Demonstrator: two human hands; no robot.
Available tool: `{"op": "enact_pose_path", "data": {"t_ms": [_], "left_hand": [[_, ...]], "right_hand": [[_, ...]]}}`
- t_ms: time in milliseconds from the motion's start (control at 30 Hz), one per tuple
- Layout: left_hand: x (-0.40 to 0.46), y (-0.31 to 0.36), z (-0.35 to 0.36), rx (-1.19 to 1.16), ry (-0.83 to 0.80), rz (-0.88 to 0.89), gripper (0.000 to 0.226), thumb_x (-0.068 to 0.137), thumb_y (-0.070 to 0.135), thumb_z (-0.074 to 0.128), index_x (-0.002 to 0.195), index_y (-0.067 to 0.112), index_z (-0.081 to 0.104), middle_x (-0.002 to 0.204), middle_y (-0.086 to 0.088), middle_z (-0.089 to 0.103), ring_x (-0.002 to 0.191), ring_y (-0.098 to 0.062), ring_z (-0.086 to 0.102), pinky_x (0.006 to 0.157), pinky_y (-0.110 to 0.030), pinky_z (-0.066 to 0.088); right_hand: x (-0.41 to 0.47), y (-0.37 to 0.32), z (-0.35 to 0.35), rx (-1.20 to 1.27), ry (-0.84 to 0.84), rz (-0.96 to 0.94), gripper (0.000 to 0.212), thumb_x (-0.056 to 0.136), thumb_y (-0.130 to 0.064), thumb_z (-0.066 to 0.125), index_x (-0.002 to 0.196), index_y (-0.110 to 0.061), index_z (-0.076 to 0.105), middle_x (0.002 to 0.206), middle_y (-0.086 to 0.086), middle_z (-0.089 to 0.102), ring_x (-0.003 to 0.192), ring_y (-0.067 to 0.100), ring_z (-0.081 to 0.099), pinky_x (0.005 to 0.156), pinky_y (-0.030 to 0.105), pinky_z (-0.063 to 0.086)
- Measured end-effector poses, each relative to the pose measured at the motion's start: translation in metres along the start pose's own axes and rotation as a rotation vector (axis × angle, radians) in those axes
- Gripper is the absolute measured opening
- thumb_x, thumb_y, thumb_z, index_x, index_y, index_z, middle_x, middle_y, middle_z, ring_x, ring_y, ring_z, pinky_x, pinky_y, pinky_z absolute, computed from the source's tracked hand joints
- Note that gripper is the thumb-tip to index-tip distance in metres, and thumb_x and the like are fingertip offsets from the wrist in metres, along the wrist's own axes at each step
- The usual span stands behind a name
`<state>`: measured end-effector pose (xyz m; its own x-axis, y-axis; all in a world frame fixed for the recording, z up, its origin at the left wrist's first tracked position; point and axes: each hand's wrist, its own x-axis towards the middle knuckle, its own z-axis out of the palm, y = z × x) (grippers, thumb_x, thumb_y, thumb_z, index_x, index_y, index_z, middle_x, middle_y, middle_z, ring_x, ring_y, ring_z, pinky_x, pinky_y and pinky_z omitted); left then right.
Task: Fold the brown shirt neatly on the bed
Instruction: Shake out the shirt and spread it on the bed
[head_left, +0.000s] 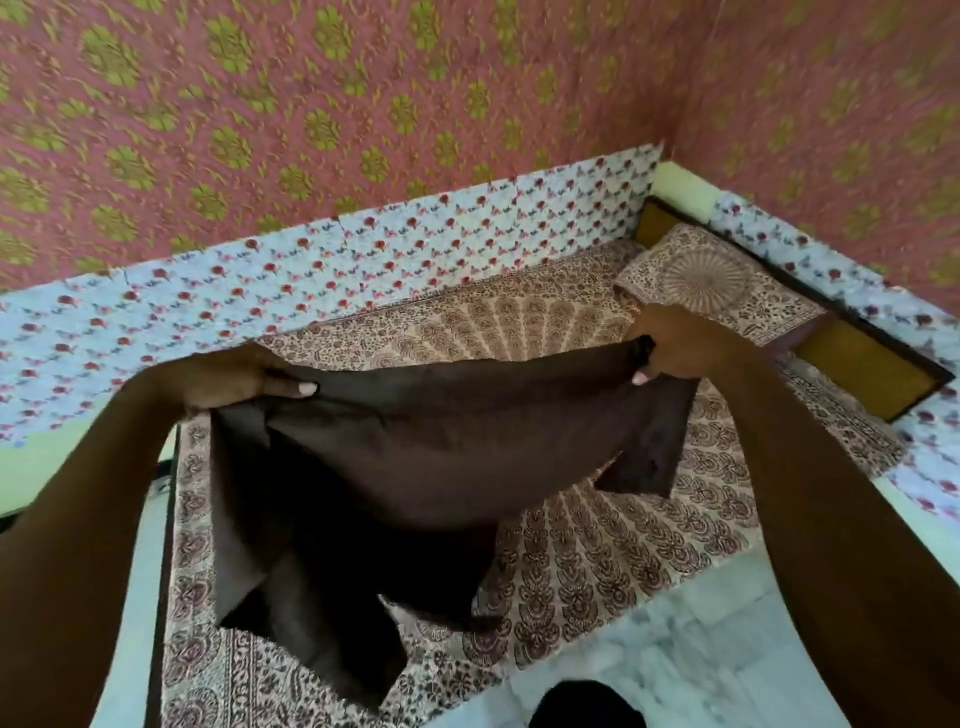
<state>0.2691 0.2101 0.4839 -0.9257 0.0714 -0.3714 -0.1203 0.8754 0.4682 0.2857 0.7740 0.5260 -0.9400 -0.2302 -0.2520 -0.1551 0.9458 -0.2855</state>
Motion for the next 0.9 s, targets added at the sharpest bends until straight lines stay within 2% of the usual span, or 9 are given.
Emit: {"op": "enact_pose_path", "data": {"t_ms": [100,167,233,333,400,500,633,700,900], "left_hand": [[0.027,0.006,0.017,-0.029,-0.012,0.042,0.023,0.091,0.034,0.077,0.104,0.015,0.079,0.102,-0.01,0.079,0.103,-0.035,0.072,0.099,-0.051,0.056],[0.047,0.011,0.032,-0.099,-0.017,0.041,0.011,0.091,0.022,0.077,0.098,0.014,0.081,0.097,-0.011,0.08,0.094,-0.029,0.074,0.09,-0.038,0.059],[0.076,0.012,0.052,-0.124,0.015,0.02,0.004,0.089,0.008,0.078,0.09,0.008,0.081,0.093,-0.02,0.078,0.082,-0.023,0.07,0.074,-0.026,0.056],[0.123,0.011,0.087,-0.203,0.166,-0.078,0.008,0.086,0.002,0.079,0.086,-0.004,0.075,0.086,-0.032,0.071,0.078,-0.026,0.064,0.075,-0.038,0.05],[0.161,0.009,0.11,-0.232,0.258,-0.14,0.009,0.085,0.004,0.08,0.08,0.004,0.074,0.078,-0.024,0.07,0.078,-0.028,0.065,0.076,-0.044,0.051],[0.217,0.001,0.139,-0.246,0.359,-0.25,0.013,0.088,0.003,0.076,0.083,0.015,0.074,0.074,-0.014,0.067,0.082,-0.028,0.067,0.068,-0.035,0.044],[0.307,-0.023,0.174,-0.244,0.505,-0.438,0.013,0.092,0.01,0.066,0.1,0.011,0.077,0.083,-0.019,0.071,0.084,-0.041,0.071,0.072,-0.04,0.05],[0.357,-0.039,0.186,-0.279,0.58,-0.528,0.018,0.092,0.013,0.063,0.104,0.012,0.076,0.09,-0.023,0.073,0.089,-0.043,0.07,0.076,-0.044,0.053],[0.495,-0.089,0.192,-0.224,0.787,-0.701,0.027,0.089,0.018,0.06,0.112,0.014,0.073,0.109,-0.026,0.071,0.105,-0.047,0.067,0.083,-0.05,0.054]], "right_hand": [[0.034,0.008,0.006,-0.009,0.103,0.038,0.033,0.077,0.006,0.08,0.063,-0.018,0.062,0.068,0.003,0.061,0.08,0.028,0.064,0.064,0.03,0.046],[0.066,0.017,0.017,-0.017,0.105,0.049,0.013,0.083,0.009,0.071,0.077,-0.002,0.068,0.083,0.014,0.067,0.087,0.033,0.067,0.076,0.041,0.055],[0.11,0.034,0.035,-0.025,0.091,0.068,0.013,0.088,0.007,0.063,0.097,-0.001,0.068,0.099,0.014,0.06,0.094,0.036,0.065,0.079,0.04,0.053],[0.182,0.055,0.064,-0.044,0.069,0.056,0.019,0.087,0.008,0.06,0.093,-0.009,0.066,0.094,0.012,0.059,0.096,0.038,0.064,0.076,0.038,0.049],[0.24,0.069,0.083,-0.038,0.048,0.046,0.021,0.085,0.011,0.059,0.092,-0.006,0.068,0.089,0.009,0.057,0.097,0.037,0.063,0.077,0.039,0.049],[0.323,0.086,0.111,0.015,0.008,0.042,0.026,0.08,0.014,0.058,0.095,-0.005,0.068,0.097,0.017,0.065,0.102,0.039,0.062,0.086,0.042,0.053],[0.432,0.095,0.158,-0.016,-0.005,-0.005,0.052,0.086,0.008,0.061,0.136,-0.004,0.058,0.125,0.022,0.064,0.122,0.043,0.057,0.099,0.046,0.048],[0.486,0.093,0.184,-0.076,0.027,-0.032,0.059,0.088,0.004,0.062,0.146,-0.006,0.05,0.134,0.022,0.061,0.128,0.045,0.052,0.104,0.051,0.047],[0.646,0.061,0.246,-0.109,0.212,-0.085,0.042,0.087,0.011,0.059,0.127,-0.002,0.06,0.119,0.026,0.065,0.118,0.047,0.055,0.091,0.053,0.052]]}}
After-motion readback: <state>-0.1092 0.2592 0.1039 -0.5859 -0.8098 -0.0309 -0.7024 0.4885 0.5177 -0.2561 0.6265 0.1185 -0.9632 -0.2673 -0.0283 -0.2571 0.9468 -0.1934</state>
